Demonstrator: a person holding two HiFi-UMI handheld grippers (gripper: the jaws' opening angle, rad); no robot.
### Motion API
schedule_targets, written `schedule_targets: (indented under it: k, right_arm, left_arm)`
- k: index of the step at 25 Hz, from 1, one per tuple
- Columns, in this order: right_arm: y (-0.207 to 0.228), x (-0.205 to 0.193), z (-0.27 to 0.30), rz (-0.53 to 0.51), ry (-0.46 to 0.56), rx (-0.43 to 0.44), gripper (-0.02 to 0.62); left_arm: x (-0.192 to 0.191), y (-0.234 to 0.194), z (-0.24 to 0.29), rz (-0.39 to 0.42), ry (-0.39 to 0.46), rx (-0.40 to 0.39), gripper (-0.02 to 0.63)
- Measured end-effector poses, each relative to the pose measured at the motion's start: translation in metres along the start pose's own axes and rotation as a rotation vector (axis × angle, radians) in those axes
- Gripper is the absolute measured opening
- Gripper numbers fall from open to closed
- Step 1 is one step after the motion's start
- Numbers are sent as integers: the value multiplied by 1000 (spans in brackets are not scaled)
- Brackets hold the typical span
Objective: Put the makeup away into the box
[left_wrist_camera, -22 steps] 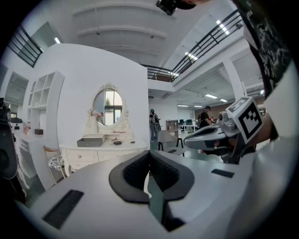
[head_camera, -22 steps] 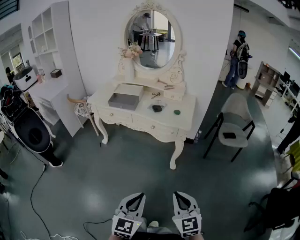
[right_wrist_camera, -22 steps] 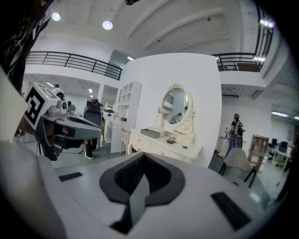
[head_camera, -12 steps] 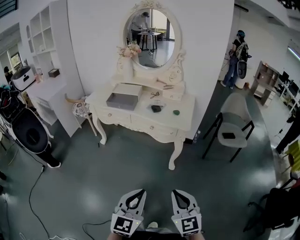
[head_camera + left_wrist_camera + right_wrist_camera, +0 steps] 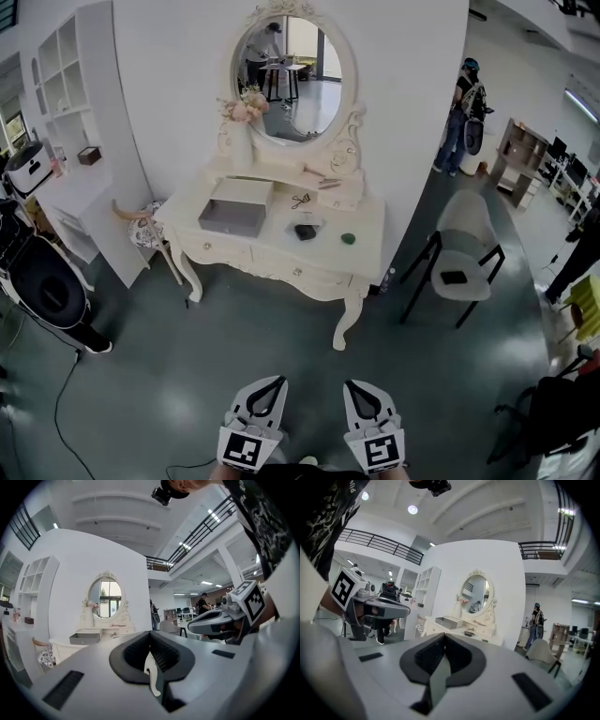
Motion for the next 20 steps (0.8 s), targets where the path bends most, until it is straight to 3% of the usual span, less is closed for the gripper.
schedule_targets:
  k: [13, 20]
  right_arm:
    - [15, -6, 106, -42, -54, -66, 9]
    - [20, -1, 154, -59, -25, -115, 9]
  left_arm:
    - [-13, -87, 71, 41, 18, -113, 15]
    - [-18, -135, 94, 64, 19, -161, 15]
Point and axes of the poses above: the fingertips, and each gripper's own axes: z forward along the fingers, y to its right, x out of its top, the point moved 8 cm from there along -z, backward along the fingers, and after that the axes turned 11 degrees about y, right-handed, at the moved point
